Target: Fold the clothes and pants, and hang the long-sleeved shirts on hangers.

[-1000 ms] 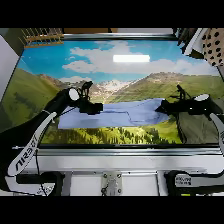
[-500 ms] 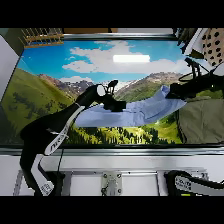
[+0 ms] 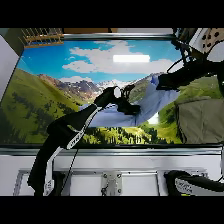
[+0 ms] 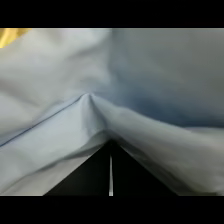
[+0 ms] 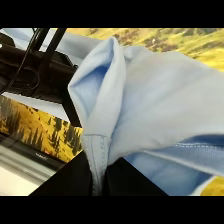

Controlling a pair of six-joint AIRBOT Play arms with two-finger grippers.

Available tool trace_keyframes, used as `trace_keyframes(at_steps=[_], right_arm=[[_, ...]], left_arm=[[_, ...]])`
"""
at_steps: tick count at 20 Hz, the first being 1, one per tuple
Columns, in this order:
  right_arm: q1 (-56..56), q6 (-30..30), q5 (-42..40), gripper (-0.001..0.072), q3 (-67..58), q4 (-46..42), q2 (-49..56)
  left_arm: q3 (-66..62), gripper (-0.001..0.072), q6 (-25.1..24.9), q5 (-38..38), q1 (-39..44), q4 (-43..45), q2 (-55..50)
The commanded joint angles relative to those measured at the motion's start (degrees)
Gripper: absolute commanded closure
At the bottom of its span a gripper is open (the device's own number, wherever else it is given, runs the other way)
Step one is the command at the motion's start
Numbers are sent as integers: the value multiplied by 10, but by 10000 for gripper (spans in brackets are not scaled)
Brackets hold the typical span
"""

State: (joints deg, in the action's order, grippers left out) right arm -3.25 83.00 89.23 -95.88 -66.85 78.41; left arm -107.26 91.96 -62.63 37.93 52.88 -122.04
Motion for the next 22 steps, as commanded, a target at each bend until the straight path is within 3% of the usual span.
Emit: trace_keyframes(at_steps=[1, 7, 13, 20, 21, 22], right_arm=[[-27, 10, 2, 701, -9, -15, 0], [-92, 29, -16, 701, -16, -4, 7], [-206, 56, -87, 701, -50, 44, 64], [-354, 71, -284, 699, -53, 70, 202], [-375, 70, -332, 673, -53, 80, 229], [-395, 70, -379, 548, -53, 96, 253]], left_arm=[[-12, 697, 7, -15, -17, 1, 6], [-12, 697, 6, -49, -132, 75, 95], [-12, 697, 4, -98, -280, 106, 181], [-12, 697, 3, -141, -403, 105, 242], [-12, 697, 2, -144, -412, 105, 246], [-12, 697, -1, -144, -419, 105, 250]])
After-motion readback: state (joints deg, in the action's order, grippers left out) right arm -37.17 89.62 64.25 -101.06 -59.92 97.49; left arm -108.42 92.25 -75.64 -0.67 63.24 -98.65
